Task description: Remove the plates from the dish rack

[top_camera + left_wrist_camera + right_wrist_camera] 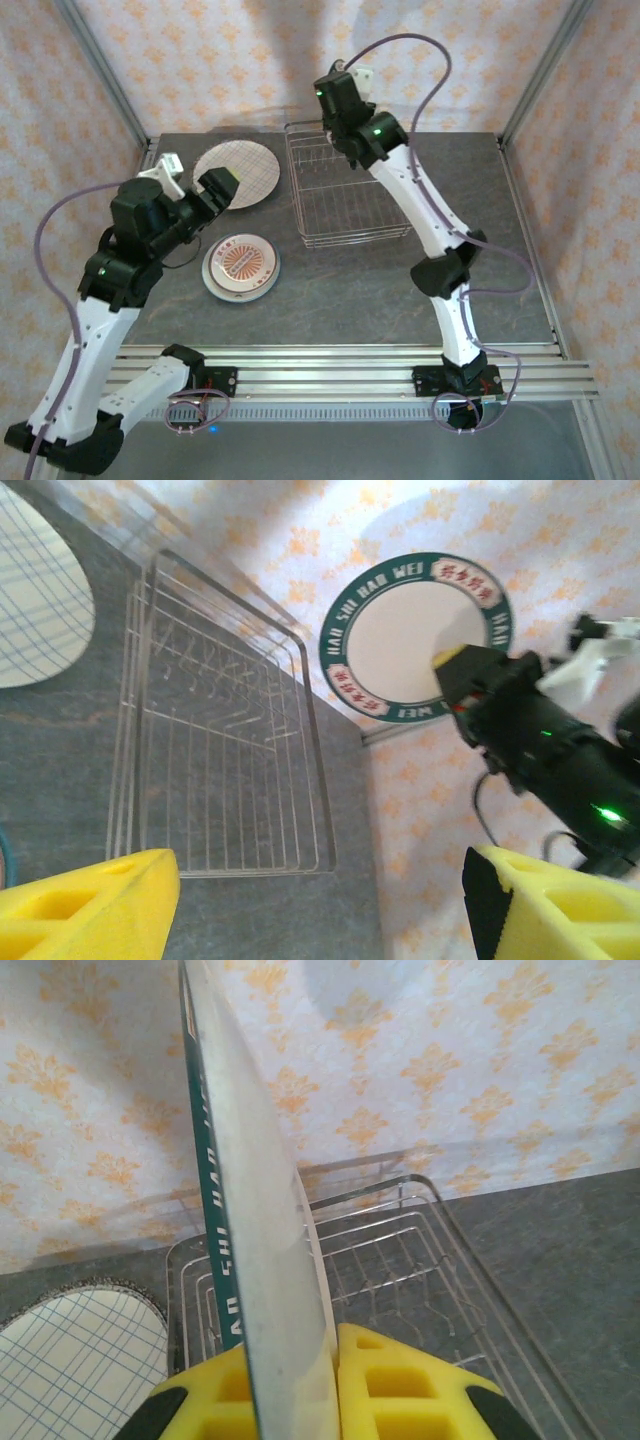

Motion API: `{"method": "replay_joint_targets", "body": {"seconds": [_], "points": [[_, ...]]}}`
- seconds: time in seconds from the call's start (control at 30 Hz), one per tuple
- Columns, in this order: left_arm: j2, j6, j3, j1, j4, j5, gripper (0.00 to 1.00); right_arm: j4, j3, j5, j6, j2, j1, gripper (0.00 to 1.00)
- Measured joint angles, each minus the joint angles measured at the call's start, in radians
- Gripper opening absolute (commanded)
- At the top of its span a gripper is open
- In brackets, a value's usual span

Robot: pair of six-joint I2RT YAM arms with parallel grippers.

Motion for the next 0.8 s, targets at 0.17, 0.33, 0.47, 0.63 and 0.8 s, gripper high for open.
{"method": "replay_joint_targets", "body": {"seconds": [0.17, 0.33, 0.47, 0.63, 0.8], "points": [[0.098, -0.042, -0.002, -0.08, 0.096, 0.023, 0.75, -0.016, -0.148, -0.09, 0.0, -0.171, -0.052, 0.0], [0.201, -0.099, -0.01, -0.169, 0.248, 0.03, 0.75, -0.061, -0.214, -0.297, 0.049, -0.292, -0.144, 0.0], [0.337, -0.136, 0.02, -0.237, 0.326, 0.041, 0.75, -0.085, -0.243, -0.465, 0.095, -0.359, -0.208, 0.0], [0.499, -0.175, 0.079, -0.299, 0.399, 0.056, 0.75, -0.091, -0.318, -0.634, 0.154, -0.437, -0.258, 0.0], [0.568, -0.218, 0.099, -0.319, 0.493, 0.052, 0.75, -0.091, -0.412, -0.745, 0.201, -0.497, -0.298, 0.0]]}}
